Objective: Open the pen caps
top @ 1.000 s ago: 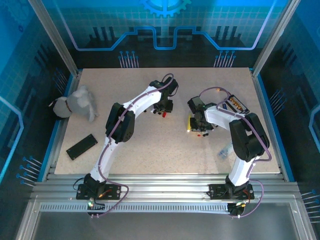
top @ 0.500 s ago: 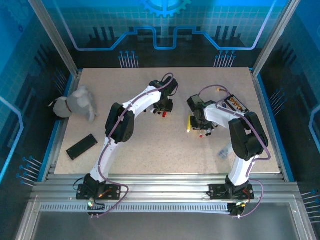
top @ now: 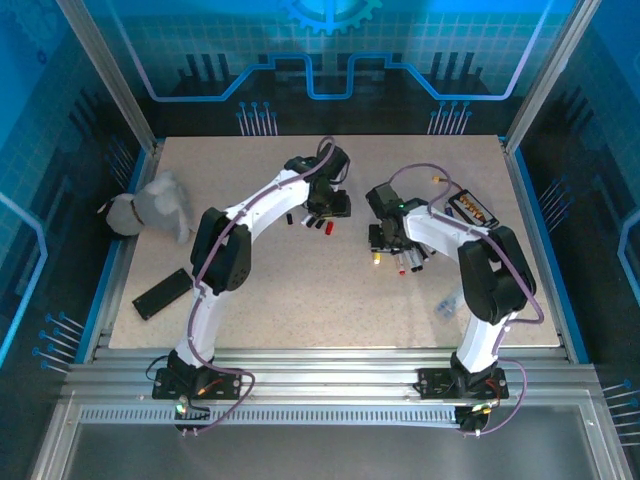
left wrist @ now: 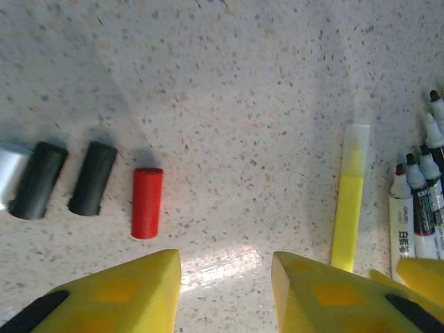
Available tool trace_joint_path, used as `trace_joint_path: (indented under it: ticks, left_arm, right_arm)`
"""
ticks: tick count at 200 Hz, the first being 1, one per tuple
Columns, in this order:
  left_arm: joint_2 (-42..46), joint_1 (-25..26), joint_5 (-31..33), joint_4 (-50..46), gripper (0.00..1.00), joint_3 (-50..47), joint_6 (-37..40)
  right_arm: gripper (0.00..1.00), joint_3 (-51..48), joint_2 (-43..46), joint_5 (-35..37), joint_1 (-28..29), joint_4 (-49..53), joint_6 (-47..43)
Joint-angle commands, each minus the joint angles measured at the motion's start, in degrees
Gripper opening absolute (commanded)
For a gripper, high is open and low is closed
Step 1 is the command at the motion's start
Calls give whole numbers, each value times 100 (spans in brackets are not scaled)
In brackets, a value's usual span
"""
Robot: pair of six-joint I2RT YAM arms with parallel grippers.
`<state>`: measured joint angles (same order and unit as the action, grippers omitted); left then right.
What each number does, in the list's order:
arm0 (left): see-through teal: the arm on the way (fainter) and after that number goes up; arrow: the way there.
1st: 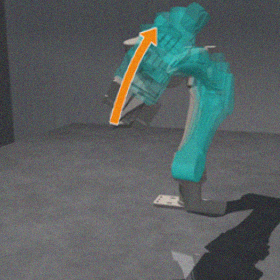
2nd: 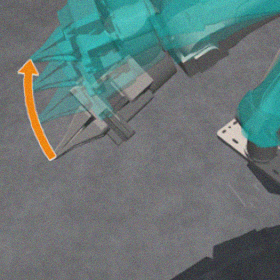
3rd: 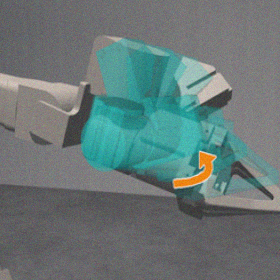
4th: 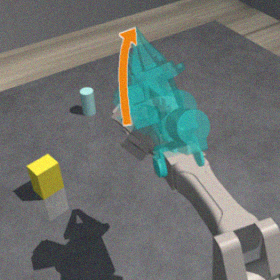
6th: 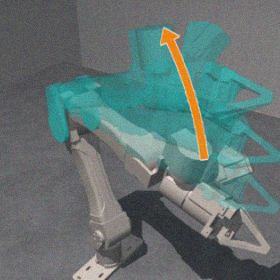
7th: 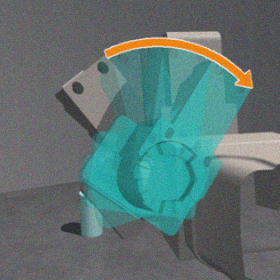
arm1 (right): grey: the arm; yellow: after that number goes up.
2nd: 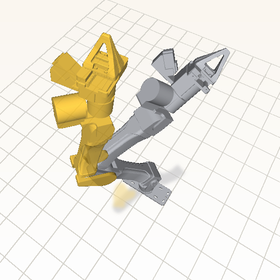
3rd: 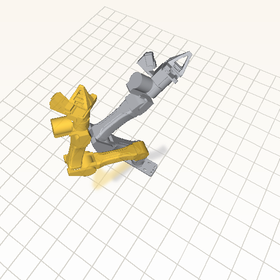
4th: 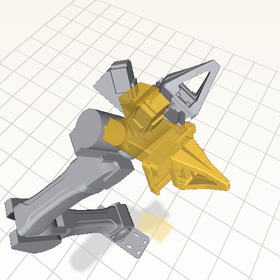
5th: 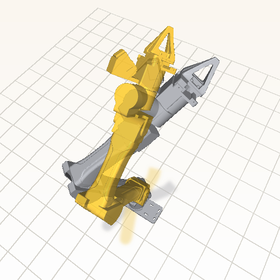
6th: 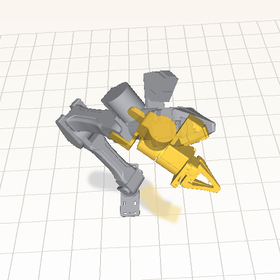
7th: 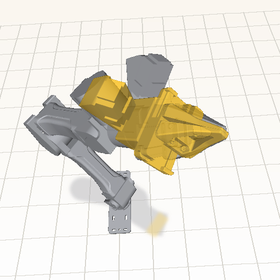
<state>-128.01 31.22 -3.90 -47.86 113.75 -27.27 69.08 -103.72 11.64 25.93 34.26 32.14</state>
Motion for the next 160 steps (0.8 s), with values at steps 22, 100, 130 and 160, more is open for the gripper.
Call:
trace_joint_path:
  ticks: [22,100,130,160]
  left_arm:
    - [245,-51,-480,320,40,-334,-248]
    - [249,-97,-537,416,39,-406,-288]
    - [274,-114,-565,483,39,-474,-322]
    - [278,-122,-668,553,38,-512,-385]
  right_arm:
    - [33,406,-665,-171,108,-45,169]
    - [25,462,-1065,-92,158,106,253]
    - [20,288,-1089,-126,174,11,280]
    - [10,132,-1065,-242,167,-110,259]
